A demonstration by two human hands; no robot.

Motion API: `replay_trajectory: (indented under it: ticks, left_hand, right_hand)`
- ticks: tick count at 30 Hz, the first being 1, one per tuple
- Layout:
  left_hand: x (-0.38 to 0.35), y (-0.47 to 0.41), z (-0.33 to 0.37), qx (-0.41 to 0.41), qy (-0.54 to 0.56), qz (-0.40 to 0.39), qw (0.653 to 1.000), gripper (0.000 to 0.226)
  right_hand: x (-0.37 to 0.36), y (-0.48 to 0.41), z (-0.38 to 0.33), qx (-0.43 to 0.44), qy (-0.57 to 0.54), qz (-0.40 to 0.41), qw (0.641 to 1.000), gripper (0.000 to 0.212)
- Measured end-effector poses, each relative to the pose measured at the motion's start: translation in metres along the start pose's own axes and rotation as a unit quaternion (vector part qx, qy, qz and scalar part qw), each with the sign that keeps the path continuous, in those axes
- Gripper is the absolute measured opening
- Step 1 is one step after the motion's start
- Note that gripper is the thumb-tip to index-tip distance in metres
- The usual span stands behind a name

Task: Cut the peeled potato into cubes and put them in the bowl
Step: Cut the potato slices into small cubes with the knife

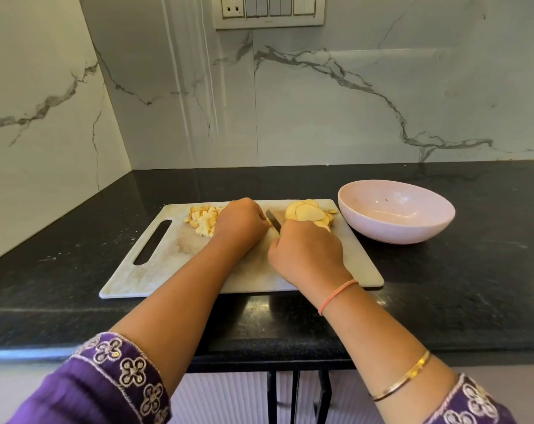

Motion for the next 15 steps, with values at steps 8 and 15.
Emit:
replay_trajectory:
  ticks: [8, 15]
  left_hand:
    - [-0.001, -0.003, -0.004, 0.020, 0.015, -0.002, 1.000, 0.021]
    - [0.001, 0.005, -0.005, -0.009, 0.011, 0.003, 1.000, 0.022]
  right_hand:
    - [0.011, 0.010, -0.010, 0.045, 0.030, -0.003, 0.999, 0.021]
    - [0.028, 0.029, -0.002, 0.039, 0.029, -0.007, 0.999, 0.033]
Point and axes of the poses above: each hand's wrist, its own y-axis away from the middle knuckle, its own x-axis out of the back of the hand, z = x × y, the point moved 9 cm from there along -y, towards the middle knuckle, and after that the axes turned 5 degrees about z, right-handed, at the moved point
